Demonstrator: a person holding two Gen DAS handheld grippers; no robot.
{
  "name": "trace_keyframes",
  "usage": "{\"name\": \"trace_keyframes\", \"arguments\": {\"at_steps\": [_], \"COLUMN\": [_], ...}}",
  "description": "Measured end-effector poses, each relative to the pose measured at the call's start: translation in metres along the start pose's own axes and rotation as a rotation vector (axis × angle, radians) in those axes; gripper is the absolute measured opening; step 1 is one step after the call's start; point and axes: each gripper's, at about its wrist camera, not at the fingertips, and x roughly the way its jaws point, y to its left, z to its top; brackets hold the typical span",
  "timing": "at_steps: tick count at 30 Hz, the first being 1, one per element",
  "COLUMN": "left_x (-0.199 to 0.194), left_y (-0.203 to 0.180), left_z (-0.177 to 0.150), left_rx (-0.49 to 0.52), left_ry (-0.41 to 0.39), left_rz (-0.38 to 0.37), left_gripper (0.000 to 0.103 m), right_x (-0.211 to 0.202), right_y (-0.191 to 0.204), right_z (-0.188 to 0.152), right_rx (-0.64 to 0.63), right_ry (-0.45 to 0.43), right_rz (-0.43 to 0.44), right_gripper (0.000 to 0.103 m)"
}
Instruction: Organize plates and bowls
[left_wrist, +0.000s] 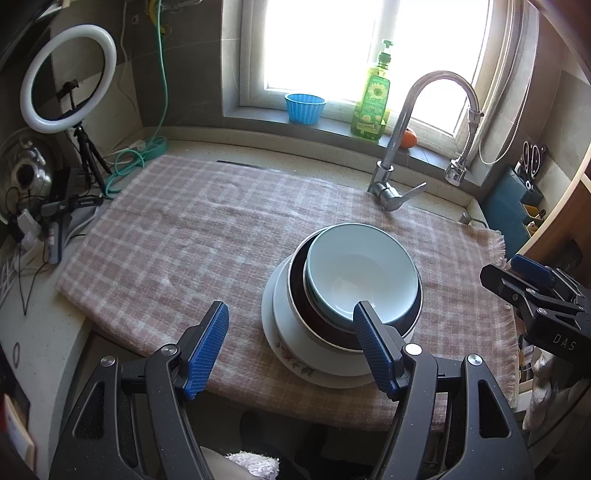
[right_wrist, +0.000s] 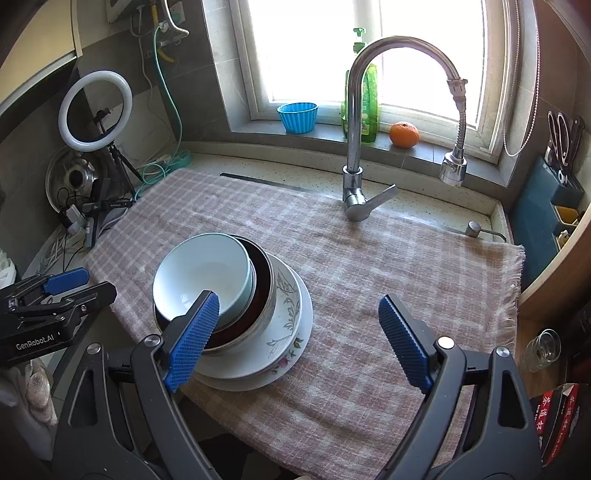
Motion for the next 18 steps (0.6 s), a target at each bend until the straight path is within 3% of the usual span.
{"name": "trace_keyframes", "arguments": {"at_steps": [18], "left_x": [0.0039], "left_y": [-0.0005], "left_z": [0.0030], "left_rx": [0.003], "left_ry": [0.001], "left_rz": [0.000], "left_gripper": [0.070], "right_x": [0.0019], "right_y": [0.0024], "right_z": [0.0007], "right_rx": [0.008], "right_ry": [-0.002], "right_rz": [-0.006], "right_gripper": [0.090]}}
